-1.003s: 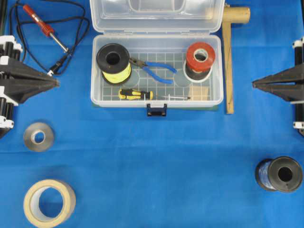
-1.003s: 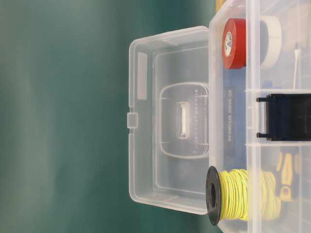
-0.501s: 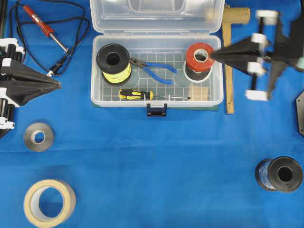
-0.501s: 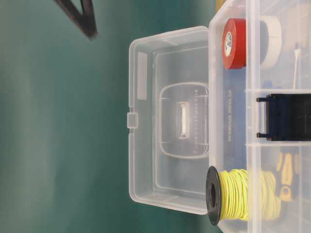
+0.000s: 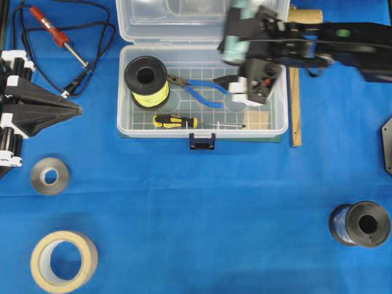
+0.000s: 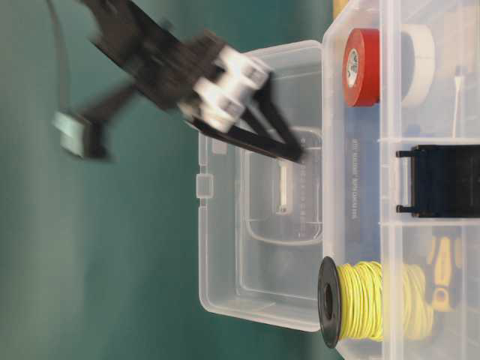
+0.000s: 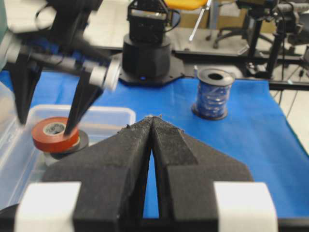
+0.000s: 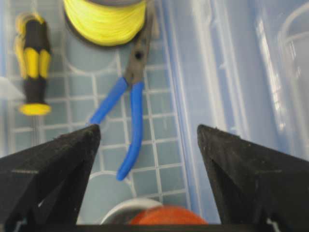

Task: Pick the nipper from the toolbox among several items.
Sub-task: 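Lower the right gripper and close it on the blue pliers handle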

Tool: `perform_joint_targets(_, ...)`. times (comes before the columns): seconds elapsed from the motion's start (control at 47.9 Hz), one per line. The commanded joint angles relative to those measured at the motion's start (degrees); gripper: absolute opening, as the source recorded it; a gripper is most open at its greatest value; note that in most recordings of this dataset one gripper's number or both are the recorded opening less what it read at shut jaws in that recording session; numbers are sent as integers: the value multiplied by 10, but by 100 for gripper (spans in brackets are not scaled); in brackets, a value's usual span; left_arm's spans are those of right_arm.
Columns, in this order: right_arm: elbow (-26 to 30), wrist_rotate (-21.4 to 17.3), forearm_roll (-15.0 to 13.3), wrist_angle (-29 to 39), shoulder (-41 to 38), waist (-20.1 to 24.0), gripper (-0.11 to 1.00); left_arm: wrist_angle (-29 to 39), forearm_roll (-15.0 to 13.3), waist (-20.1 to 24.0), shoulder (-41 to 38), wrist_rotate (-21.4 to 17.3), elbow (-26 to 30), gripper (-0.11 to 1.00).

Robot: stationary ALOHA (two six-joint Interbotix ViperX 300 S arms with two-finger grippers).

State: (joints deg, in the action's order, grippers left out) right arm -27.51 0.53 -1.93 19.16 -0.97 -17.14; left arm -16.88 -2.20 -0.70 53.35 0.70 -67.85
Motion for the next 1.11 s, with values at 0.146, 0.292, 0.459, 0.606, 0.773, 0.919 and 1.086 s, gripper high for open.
perform_joint_targets(0.146,43,-1,-2,2,-91,-4,82,-6,-3,-1,-18,1,4,0)
perform_joint_targets(0.292,46,-4,1,-9,-127,-4,82,-6,-3,-1,-21,1,4,0)
perform_joint_targets(0.459,46,-7,1,-30,-163,-6,81,-6,-3,-1,-23,1,4,0)
perform_joint_targets(0.606,48,0,0,-31,-169,-5,64,-6,-4,-1,-25,1,4,0)
perform_joint_targets(0.773,50,11,-1,-18,-168,-1,16,-6,-4,-1,-25,1,4,0)
perform_joint_targets(0.919,61,12,0,8,-159,1,13,-6,-4,-1,-25,1,4,0)
perform_joint_targets(1.086,69,14,-1,23,-117,-1,13,-6,-4,-1,-24,1,4,0)
